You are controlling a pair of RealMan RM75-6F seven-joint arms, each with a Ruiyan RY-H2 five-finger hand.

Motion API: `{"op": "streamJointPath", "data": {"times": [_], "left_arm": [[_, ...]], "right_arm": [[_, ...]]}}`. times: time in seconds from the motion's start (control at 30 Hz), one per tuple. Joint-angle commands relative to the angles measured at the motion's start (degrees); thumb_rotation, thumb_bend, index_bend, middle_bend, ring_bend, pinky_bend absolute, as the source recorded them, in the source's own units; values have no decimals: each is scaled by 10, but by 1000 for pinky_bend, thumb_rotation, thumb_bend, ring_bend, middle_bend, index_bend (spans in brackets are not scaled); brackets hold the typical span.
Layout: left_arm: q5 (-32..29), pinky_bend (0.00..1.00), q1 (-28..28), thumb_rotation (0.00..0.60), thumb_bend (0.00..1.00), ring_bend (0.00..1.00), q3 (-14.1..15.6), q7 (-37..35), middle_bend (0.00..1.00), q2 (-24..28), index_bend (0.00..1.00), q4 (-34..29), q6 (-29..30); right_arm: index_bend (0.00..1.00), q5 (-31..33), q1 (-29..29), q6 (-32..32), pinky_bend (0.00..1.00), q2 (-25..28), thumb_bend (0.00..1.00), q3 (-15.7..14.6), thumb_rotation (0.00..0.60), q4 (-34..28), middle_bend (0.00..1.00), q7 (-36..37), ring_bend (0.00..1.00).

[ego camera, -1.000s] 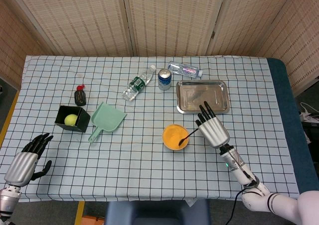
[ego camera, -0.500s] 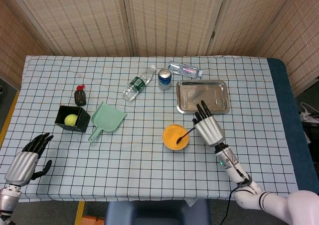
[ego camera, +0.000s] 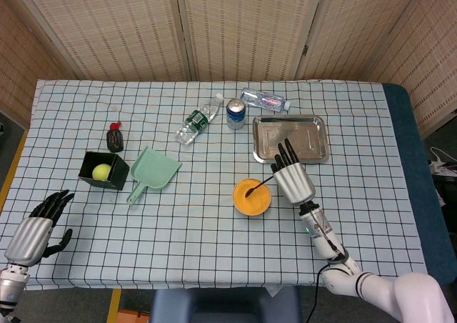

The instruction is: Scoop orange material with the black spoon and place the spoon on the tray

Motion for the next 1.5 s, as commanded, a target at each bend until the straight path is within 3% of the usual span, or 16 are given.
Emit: {"op": "streamJointPath", "data": {"times": [0.03,0.37,0.63,1.0,1.33,1.5], "left_arm": [[1,171,0,600,461,0,1,2,0,0,0,-1,1],[6,171,-1,600,462,0,4,13,0,-3,0,-7,-1],[9,171,-1,600,461,0,6,16,0,-4,0,-7,-2],[8,171,-2,600,461,0,5,10,0,-2,0,-5,-2],[2,171,-3,600,461,0,3,2,0,-2,0,-1,-7],[2,171,-3,600,461,0,3,4,0,-2,0,0,-6]], "right_arm": [[1000,-6,-5,6,33,13,521,-7,600,-10,365,19,100],[1000,-18,-26,6,33,64,522,-32,600,-69,365,21,111],[1000,-19,-27,-7,33,68,522,-38,600,-79,365,13,123],[1000,-14,-20,-7,40,36,522,-25,600,-44,365,-8,123],[1000,10,-9,3,44,-21,521,6,600,22,365,-35,123],[1000,6,-7,14,46,-28,522,7,600,33,365,-18,123]]}}
